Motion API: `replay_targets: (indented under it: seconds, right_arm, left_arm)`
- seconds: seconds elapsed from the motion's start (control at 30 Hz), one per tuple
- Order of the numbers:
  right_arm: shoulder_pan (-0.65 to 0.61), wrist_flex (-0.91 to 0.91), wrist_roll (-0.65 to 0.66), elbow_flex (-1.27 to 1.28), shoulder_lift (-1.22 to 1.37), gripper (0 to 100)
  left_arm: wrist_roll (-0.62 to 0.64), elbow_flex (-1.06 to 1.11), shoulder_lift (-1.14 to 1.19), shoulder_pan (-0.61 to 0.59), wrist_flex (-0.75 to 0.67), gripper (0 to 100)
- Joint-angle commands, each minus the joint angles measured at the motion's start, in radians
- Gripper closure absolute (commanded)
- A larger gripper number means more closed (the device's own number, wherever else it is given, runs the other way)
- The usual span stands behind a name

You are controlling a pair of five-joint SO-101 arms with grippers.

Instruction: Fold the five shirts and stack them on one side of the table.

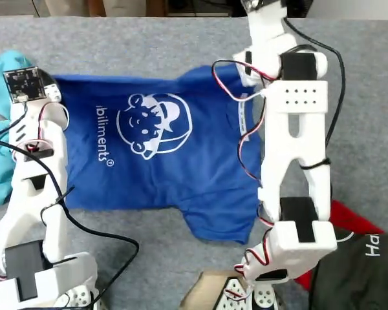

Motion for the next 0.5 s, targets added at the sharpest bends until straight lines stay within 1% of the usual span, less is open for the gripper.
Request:
replay_targets:
  seconds: [0.0, 0.13, 0.23, 0.37, 0.47]
  right_arm:
    - [-0.005, 0.133, 0.014, -0.047, -0.09, 99.5]
    - [-0.019, 0.267, 0.052, -0.008, -0.102, 99.5]
    - [-0.033, 0.327, 0.048, 0.076, -0.147, 99.5]
    - [-0.036, 0.311, 0.049, 0.263, -0.292, 99.5]
    - [-0.035, 0.258, 0.055, 0.47, -0.437, 99.5]
  left_arm:
    - [-0.006, -0.006, -0.044, -0.015, 0.152, 98]
    - [-0.003, -0.006, -0.16, -0.014, 0.5, 98]
    - [0.002, -0.005, -0.248, 0.002, 0.721, 98]
    - [0.003, 0.002, -0.354, 0.026, 0.945, 98]
    - [0.003, 0.005, -0.401, 0.041, 1.063, 98]
